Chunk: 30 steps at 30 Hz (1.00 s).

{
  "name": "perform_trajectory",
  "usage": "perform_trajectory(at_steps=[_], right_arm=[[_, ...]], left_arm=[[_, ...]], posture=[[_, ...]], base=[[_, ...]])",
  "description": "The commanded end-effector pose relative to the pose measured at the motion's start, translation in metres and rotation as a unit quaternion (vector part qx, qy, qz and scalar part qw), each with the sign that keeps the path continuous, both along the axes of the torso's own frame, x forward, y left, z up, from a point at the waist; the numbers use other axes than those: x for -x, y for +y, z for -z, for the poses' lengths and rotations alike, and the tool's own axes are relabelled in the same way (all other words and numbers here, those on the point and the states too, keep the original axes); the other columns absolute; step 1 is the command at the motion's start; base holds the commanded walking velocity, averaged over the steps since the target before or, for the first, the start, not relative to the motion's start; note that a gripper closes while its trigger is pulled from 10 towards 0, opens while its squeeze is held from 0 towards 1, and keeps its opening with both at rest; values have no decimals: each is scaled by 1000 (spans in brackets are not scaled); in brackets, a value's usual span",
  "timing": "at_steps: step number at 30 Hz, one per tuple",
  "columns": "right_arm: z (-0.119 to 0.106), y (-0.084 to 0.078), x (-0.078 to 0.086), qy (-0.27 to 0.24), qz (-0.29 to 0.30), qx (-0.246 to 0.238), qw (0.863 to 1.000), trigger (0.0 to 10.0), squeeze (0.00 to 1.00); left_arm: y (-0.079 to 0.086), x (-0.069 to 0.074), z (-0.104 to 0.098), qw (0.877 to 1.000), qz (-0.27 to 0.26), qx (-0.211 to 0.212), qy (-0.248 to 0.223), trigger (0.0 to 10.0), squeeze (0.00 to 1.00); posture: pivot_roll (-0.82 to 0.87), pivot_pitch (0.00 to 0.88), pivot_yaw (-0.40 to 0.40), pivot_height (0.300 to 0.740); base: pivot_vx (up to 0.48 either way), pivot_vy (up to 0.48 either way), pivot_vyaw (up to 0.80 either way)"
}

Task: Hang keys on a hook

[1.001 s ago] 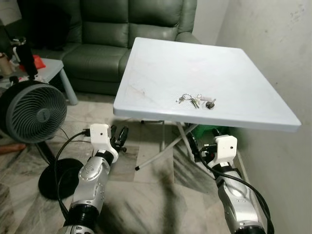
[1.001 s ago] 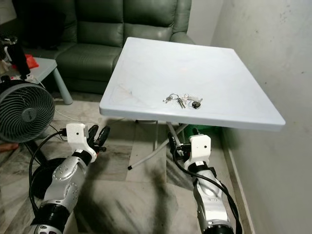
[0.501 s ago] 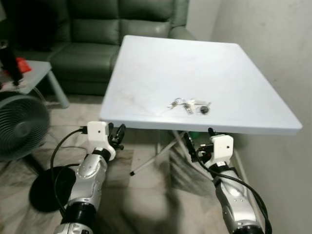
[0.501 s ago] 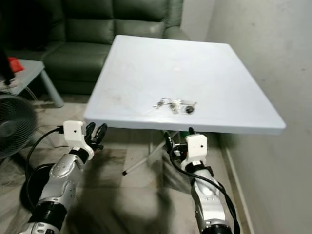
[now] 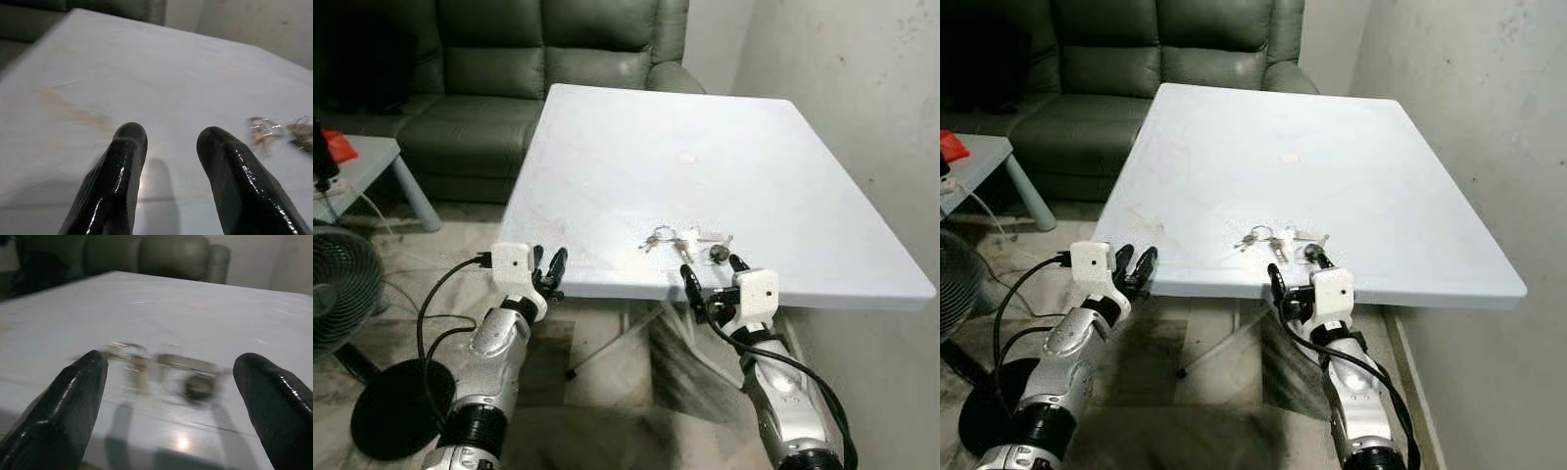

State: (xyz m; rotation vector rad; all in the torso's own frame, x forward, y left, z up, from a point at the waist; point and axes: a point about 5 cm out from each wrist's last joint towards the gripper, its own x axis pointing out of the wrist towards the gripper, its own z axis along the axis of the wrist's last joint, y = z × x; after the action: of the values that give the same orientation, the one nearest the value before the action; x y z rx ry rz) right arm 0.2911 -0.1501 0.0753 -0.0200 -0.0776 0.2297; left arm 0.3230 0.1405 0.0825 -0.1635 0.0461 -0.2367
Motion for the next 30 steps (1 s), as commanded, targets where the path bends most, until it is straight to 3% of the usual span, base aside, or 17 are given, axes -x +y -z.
perform_trajectory(at_steps=[1, 10, 11, 12, 21, 28, 29, 30], right_arm=[[-3, -2, -3, -5, 0, -1, 1000, 10000, 0], [-14, -13, -18, -8, -29, 16, 999, 10000, 0], [-15, -16, -22, -6, -27, 23, 999, 10000, 859], [-16, -16, -23, -4, -31, 25, 999, 10000, 1000], [-26, -14, -38, 0, -128, 72, 989, 10000, 1000], [-34, -8, -53, 27, -178, 81, 980, 10000, 984], [-36, -2, -57, 43, -210, 69, 974, 10000, 0], [-37, 0, -58, 52, -226, 58, 971, 10000, 0]], left_arm=[[-1, -2, -5, 1000, 1, -10, -14, 10000, 0], [-10, 0, -9, 999, 20, -4, -32, 10000, 0], [-11, 1, -9, 999, 22, -6, -34, 10000, 0], [-12, 1, -9, 999, 25, -7, -36, 10000, 0], [-23, 10, -10, 997, 52, -16, -52, 10000, 0], [-35, 20, -7, 996, 70, -21, -53, 10000, 0], [-42, 26, -3, 995, 84, -23, -47, 10000, 0], [-45, 29, -1, 995, 90, -23, -44, 10000, 0]], posture=[[-25, 0, -23, 740], [-10, 0, -41, 740], [-6, 0, -47, 740], [0, 0, -52, 740], [21, 0, -79, 740], [31, 0, -81, 740], [35, 0, -81, 740], [35, 0, -81, 740]], base=[[0, 0, 0], [0, 0, 0], [0, 0, 0], [0, 0, 0], [0, 0, 0], [0, 0, 0], [0, 0, 0], [0, 0, 0]])
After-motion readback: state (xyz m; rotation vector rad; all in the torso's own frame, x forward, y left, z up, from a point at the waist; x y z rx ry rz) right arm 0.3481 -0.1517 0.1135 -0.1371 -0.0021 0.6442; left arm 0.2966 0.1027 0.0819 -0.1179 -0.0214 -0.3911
